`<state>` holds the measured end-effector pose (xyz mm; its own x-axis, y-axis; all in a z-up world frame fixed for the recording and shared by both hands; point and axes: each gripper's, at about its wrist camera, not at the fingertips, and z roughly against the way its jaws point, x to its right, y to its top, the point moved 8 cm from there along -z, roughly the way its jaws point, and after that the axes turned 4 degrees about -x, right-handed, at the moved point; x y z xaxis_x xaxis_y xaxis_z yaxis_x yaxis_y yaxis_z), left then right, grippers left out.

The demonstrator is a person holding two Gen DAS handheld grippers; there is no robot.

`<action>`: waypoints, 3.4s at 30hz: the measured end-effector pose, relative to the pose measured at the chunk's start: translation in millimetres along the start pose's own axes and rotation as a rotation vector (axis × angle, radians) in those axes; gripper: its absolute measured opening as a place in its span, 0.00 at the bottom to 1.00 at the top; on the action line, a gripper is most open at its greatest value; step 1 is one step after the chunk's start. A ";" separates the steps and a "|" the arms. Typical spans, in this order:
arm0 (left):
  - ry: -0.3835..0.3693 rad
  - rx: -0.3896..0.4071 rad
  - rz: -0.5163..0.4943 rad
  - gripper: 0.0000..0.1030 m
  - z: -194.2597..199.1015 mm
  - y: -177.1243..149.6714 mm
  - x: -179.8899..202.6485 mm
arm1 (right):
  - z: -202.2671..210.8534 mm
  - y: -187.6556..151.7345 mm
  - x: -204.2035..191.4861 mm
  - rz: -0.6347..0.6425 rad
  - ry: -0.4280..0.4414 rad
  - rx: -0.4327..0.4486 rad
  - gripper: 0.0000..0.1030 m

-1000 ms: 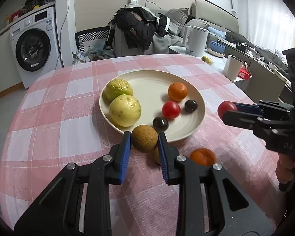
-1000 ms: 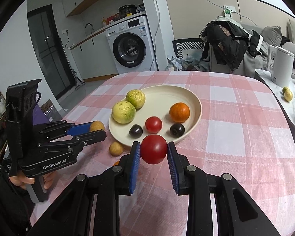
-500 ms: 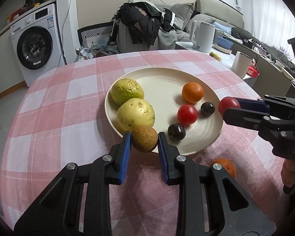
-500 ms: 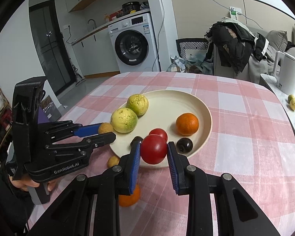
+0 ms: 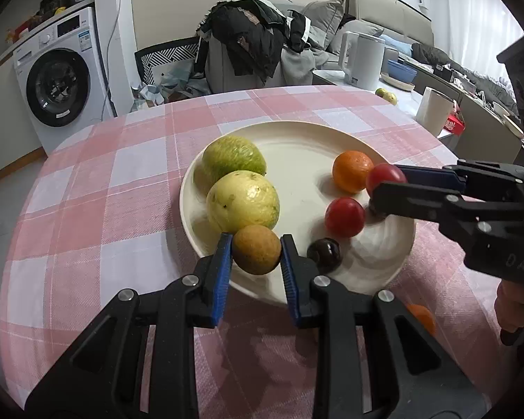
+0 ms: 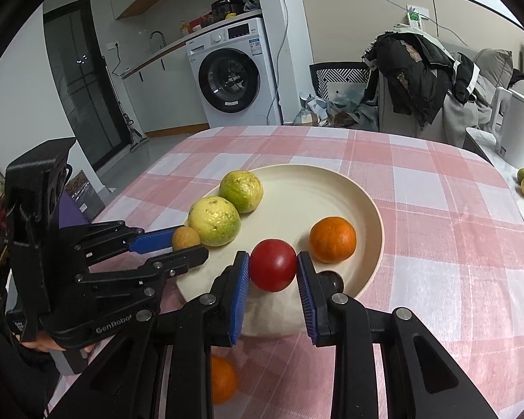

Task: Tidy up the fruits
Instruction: 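Carry the tomato and the brown fruit over the plate, then open right gripper to drop the tomato while left gripper releases the brown fruit, then withdraw both grippers and move the right gripper to the orange, then close right gripper on the orange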

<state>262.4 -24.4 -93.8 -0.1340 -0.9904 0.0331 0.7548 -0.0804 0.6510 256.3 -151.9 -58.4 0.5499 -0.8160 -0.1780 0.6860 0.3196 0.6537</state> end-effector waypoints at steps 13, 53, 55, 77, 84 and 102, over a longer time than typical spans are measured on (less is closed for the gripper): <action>-0.025 -0.018 0.024 0.24 -14.5 6.5 -2.8 | -21.7 15.0 10.2 -0.028 -0.008 -0.015 0.28; 0.062 0.149 0.053 0.92 97.4 -43.3 6.7 | 32.0 -44.9 6.7 -0.021 -0.106 0.009 1.00; 0.061 0.154 0.043 0.96 100.0 -47.4 9.6 | 32.2 -48.5 3.2 0.002 -0.124 -0.009 1.00; 0.070 0.116 0.094 0.97 83.7 -55.3 -6.2 | 8.2 -78.1 -35.8 0.161 -0.076 -0.157 1.00; 0.077 0.109 0.085 0.97 80.7 -56.0 -6.0 | 3.7 -86.4 -40.8 0.156 -0.018 -0.188 0.99; 0.082 0.092 0.068 0.97 73.8 -60.1 -3.3 | 8.0 -86.4 -53.6 0.158 0.071 -0.174 0.47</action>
<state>170.1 -8.1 -77.1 -0.0291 -0.9994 0.0199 0.6979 -0.0061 0.7162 163.7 -139.7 -99.5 0.6849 -0.7153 -0.1388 0.6570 0.5238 0.5422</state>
